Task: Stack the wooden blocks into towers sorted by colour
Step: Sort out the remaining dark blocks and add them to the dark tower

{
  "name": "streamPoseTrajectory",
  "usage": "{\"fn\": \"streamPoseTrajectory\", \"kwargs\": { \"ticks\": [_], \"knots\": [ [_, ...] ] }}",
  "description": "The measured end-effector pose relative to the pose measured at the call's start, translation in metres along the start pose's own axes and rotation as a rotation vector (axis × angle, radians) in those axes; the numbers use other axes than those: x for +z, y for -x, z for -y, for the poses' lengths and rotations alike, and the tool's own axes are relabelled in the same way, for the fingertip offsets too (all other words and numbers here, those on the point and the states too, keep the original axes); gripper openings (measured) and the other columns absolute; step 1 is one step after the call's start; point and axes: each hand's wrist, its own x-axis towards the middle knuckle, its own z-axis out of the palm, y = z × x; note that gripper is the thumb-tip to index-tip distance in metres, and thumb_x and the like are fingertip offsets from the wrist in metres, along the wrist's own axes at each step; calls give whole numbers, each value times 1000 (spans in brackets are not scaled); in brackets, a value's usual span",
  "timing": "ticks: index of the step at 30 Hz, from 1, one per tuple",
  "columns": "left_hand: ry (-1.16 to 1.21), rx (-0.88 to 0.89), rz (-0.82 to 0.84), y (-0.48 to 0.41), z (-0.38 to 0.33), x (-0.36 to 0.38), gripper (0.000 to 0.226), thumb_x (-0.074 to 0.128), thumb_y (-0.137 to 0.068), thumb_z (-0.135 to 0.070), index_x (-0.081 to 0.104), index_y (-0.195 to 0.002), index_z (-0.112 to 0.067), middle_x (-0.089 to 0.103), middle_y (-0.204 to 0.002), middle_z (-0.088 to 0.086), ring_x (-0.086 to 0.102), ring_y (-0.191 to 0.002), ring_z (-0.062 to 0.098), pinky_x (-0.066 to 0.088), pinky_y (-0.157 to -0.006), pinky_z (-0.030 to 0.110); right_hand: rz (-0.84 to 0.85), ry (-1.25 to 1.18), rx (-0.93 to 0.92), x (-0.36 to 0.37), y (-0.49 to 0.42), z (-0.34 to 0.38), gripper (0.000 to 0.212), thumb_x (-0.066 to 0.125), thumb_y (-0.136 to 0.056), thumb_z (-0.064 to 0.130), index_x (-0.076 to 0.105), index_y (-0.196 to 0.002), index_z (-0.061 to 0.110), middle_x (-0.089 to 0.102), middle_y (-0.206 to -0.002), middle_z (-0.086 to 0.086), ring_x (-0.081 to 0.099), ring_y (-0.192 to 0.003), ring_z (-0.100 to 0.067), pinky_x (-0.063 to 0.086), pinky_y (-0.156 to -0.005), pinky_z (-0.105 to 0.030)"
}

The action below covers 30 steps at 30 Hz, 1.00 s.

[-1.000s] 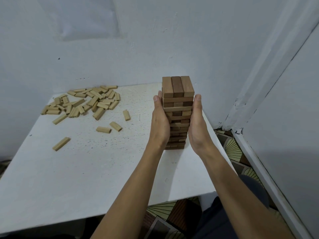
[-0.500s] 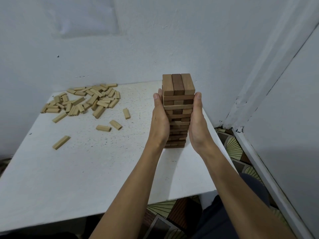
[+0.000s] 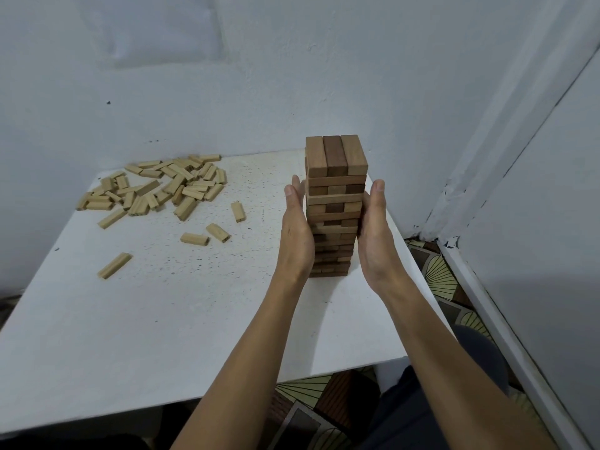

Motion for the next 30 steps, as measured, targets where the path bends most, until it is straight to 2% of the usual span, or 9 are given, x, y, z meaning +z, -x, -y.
{"fn": "streamPoseTrajectory", "kwargs": {
  "ticks": [2,5,9,14,17,20,25,28,30],
  "knots": [
    [-2,-7,-10,2,6,-2,84,12,-86,-81,34,-150,-30,43,-152,-4,34,-143,12,25,-119,46,-10,13,18,-1,4,-7,94,22,-78,89,43,-147,29,51,-146,6,43,-138,-9,30,-118,-45],
    [7,-54,-5,5,15,-2,91,13,-82,-85,37,-149,-28,44,-151,-2,36,-142,14,26,-119,46,-13,7,24,-2,10,-17,82,18,-83,82,49,-141,33,56,-141,9,47,-133,-5,33,-117,-43],
    [32,-114,10,10,25,1,101,15,-76,-92,39,-148,-26,45,-150,0,37,-142,16,26,-119,45,-15,-9,55,1,15,-27,79,19,-83,80,50,-139,34,60,-134,12,52,-127,-2,40,-110,-33],
    [43,-124,-1,12,26,3,93,11,-82,-84,43,-146,-24,50,-147,0,42,-138,14,30,-118,42,-20,-38,64,4,18,-29,61,17,-89,69,55,-128,43,66,-124,19,57,-119,3,43,-103,-27],
    [38,-106,0,14,26,4,74,5,-98,-64,52,-139,-26,63,-131,-5,54,-125,6,41,-106,25,-22,-46,61,5,17,-32,67,17,-89,72,53,-135,39,63,-128,18,55,-122,2,41,-107,-29],
    [26,-103,11,17,23,4,67,3,-102,-54,54,-137,-27,67,-122,-9,59,-117,1,45,-92,11,-26,-49,57,6,17,-33,63,17,-90,70,54,-132,41,64,-127,18,55,-121,3,41,-107,-30],
    [14,-101,4,17,21,5,65,4,-103,-52,57,-133,-29,69,-115,-14,61,-112,-3,45,-88,9,-30,-60,62,6,16,-33,59,17,-91,71,56,-127,46,64,-126,19,55,-122,2,39,-110,-33],
    [20,-89,8,17,22,5,67,4,-103,-52,58,-132,-27,69,-114,-12,61,-111,-2,46,-87,10,-30,-68,60,6,16,-34,61,17,-93,69,55,-131,42,64,-127,17,55,-123,1,39,-110,-34],
    [22,-109,7,14,27,3,70,4,-100,-58,56,-135,-26,67,-121,-10,59,-116,1,45,-96,15,-22,-65,60,4,14,-36,66,16,-94,70,54,-135,36,63,-131,12,55,-125,-3,40,-111,-37]
  ]
}}
